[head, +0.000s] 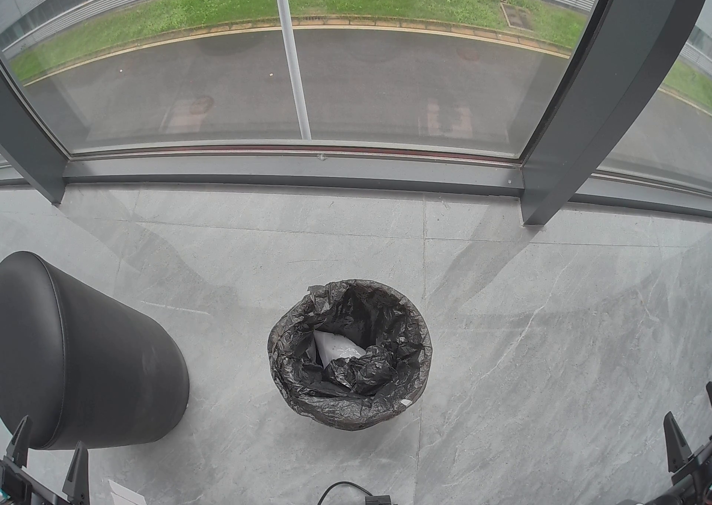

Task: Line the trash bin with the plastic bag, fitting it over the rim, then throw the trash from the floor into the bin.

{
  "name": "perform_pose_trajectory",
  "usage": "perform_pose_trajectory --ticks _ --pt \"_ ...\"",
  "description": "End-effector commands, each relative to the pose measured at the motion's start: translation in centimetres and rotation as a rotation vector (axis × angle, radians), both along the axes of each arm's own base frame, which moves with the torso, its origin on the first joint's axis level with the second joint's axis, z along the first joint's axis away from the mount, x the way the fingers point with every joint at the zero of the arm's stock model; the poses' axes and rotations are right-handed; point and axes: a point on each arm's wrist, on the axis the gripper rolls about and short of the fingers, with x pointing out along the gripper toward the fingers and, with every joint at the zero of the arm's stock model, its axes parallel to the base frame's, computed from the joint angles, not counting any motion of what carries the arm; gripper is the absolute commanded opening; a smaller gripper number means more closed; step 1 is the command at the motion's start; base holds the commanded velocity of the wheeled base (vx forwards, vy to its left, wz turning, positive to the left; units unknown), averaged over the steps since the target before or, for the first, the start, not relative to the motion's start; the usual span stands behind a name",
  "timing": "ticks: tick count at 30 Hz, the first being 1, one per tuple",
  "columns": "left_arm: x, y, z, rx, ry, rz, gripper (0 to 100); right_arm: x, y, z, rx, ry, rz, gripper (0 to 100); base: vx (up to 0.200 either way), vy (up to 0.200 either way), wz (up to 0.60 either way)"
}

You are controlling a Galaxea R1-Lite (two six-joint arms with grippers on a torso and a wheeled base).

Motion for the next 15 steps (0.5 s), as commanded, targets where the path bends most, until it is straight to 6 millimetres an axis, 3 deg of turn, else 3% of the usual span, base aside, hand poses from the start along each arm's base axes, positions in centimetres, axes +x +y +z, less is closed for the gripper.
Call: perform_pose_trajectory --ticks 1,15 --pt "0.02 0.0 -0.52 0.0 0.003 0.001 100 0.07 0.0 -0.51 0.0 0.009 0.0 100 0.0 0.0 0.0" --pt "0.02 0.0 -0.52 0.0 0.003 0.001 100 0.07 0.0 -0.51 0.005 0.009 0.0 100 0.0 0.0 0.0"
